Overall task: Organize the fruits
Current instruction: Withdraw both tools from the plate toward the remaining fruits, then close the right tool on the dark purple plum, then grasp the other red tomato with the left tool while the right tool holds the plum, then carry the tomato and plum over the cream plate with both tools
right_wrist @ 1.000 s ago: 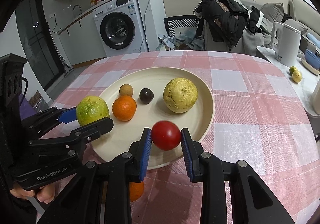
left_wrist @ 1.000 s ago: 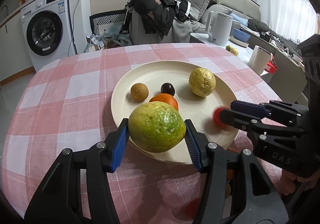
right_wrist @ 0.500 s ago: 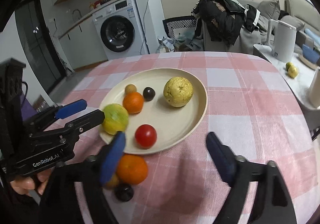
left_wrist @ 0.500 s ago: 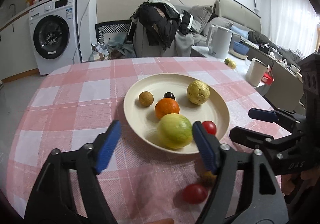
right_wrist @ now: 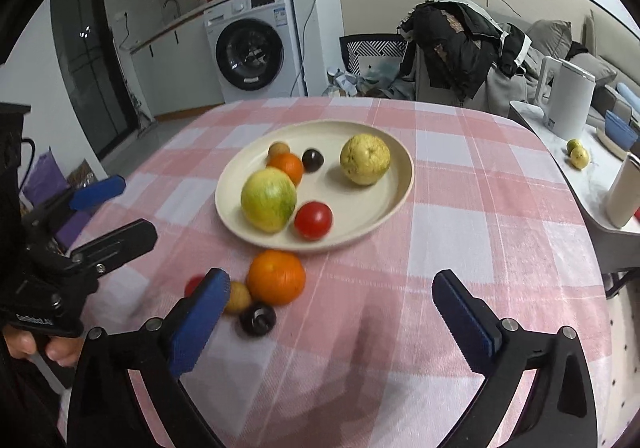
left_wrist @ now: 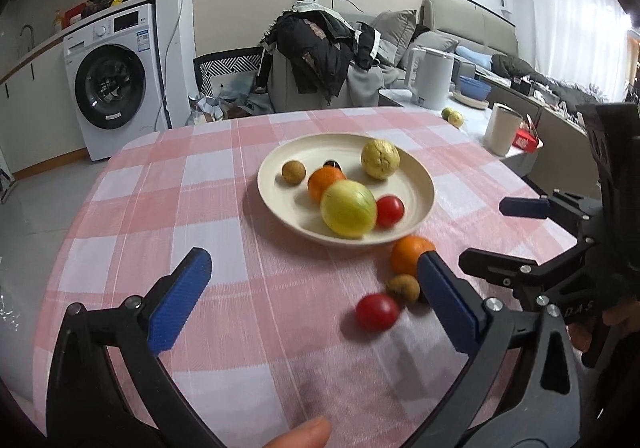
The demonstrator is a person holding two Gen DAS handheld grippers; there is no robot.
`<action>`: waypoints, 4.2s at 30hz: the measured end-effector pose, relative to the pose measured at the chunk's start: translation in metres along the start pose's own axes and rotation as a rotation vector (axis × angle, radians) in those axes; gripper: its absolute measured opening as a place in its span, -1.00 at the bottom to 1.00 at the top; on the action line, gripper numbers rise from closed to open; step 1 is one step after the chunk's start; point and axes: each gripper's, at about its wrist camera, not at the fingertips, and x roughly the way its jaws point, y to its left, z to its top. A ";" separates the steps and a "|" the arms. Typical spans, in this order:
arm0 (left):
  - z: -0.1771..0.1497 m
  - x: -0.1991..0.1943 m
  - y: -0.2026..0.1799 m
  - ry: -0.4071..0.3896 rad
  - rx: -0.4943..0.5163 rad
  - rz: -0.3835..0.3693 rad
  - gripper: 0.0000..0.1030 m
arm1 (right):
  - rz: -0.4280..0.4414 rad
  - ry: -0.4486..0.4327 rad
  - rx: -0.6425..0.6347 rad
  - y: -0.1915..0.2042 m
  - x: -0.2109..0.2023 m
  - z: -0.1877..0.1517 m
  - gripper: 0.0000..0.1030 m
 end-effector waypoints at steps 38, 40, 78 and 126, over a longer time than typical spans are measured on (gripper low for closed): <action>-0.014 0.028 0.019 0.063 -0.047 0.030 0.99 | 0.026 0.153 -0.174 0.038 0.032 -0.025 0.36; -0.014 0.028 0.019 0.062 -0.045 0.030 0.99 | 0.035 0.150 -0.183 0.041 0.031 -0.026 0.27; -0.026 0.038 -0.019 0.180 0.090 -0.085 0.52 | 0.057 0.022 -0.135 0.033 -0.001 -0.011 -0.49; 0.003 -0.004 0.013 0.022 -0.031 -0.102 -0.49 | 0.073 -0.069 -0.050 0.016 -0.019 -0.001 -0.49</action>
